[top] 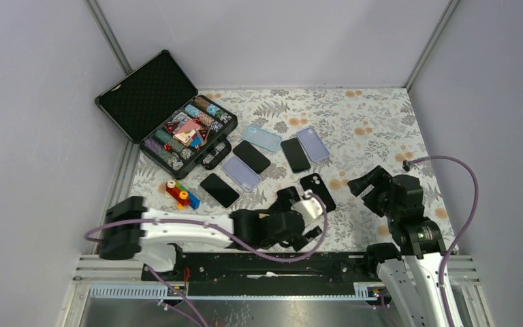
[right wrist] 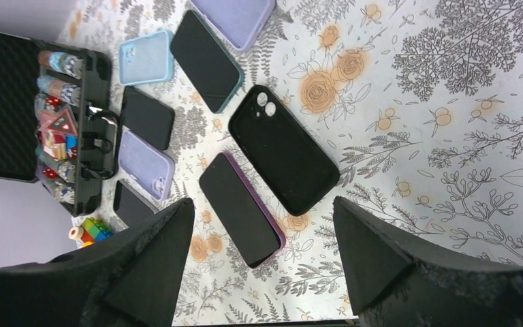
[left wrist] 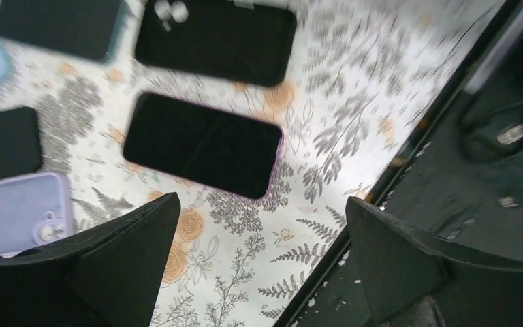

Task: Take the phone out of the phone case
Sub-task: Reset both arms

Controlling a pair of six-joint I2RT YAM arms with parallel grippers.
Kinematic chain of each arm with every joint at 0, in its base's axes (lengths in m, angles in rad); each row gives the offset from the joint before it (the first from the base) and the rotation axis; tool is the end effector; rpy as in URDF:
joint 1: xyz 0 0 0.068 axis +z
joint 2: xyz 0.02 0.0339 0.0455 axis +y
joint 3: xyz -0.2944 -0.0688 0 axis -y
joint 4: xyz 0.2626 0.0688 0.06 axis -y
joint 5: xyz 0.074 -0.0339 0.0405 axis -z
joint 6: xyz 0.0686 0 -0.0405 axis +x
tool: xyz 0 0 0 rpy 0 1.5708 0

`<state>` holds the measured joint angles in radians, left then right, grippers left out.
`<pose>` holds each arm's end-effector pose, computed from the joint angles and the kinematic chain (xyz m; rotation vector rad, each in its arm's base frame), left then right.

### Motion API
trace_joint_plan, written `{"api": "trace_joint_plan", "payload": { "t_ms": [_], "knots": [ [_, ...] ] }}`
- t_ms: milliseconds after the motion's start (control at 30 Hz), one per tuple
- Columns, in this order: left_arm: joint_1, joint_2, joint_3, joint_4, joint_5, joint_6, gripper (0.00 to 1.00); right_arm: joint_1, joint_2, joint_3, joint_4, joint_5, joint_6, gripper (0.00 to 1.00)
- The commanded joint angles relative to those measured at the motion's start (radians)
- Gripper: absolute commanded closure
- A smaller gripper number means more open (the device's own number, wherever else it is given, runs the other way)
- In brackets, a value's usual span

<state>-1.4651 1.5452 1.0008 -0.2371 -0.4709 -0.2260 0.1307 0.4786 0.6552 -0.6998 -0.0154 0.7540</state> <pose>0.0694 -0.3588 0.2279 1.1291 1.9722 -0.3450 0.1289 0.0180 0.2830 0.6477 2.0415 0.5445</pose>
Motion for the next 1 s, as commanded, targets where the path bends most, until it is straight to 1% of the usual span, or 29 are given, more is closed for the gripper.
{"api": "trace_joint_plan", "payload": {
  "t_ms": [0, 67, 167, 233, 367, 533, 633, 700, 800, 967],
  "knots": [
    [0.000, -0.247, -0.028, 0.051, -0.068, -0.022, 0.01, -0.005, -0.061, 0.082, -0.022, 0.041, -0.026, 0.19],
    [-0.013, -0.378, -0.050, 0.051, -0.156, -0.027, 0.01, -0.005, -0.090, 0.123, -0.026, 0.055, -0.042, 0.19],
    [-0.037, -0.557, -0.080, 0.035, -0.347, -0.031, 0.01, -0.005, -0.125, 0.219, -0.049, 0.100, -0.081, 0.18],
    [-0.049, -0.676, -0.104, 0.023, -0.438, -0.036, 0.01, -0.004, -0.144, 0.276, -0.072, 0.139, -0.110, 0.18],
    [-0.055, -0.883, -0.129, -0.054, -0.545, -0.058, 0.01, -0.005, -0.184, 0.367, -0.106, 0.228, -0.154, 0.18],
    [-0.055, -1.058, -0.110, -0.188, -0.698, -0.114, 0.01, -0.005, -0.250, 0.444, -0.105, 0.343, -0.199, 0.18],
    [-0.055, -1.117, -0.094, -0.235, -0.781, -0.120, 0.01, -0.005, -0.285, 0.471, -0.084, 0.391, -0.241, 0.18],
    [-0.055, -1.142, -0.089, -0.237, -0.801, -0.087, 0.01, -0.005, -0.314, 0.470, -0.046, 0.389, -0.285, 0.17],
    [-0.055, -1.156, -0.077, -0.261, -0.848, -0.085, 0.01, -0.005, -0.364, 0.449, 0.009, 0.381, -0.318, 0.15],
    [-0.055, -1.149, -0.068, -0.269, -0.848, -0.078, 0.01, -0.004, -0.391, 0.435, 0.028, 0.396, -0.326, 0.15]
  ]
}}
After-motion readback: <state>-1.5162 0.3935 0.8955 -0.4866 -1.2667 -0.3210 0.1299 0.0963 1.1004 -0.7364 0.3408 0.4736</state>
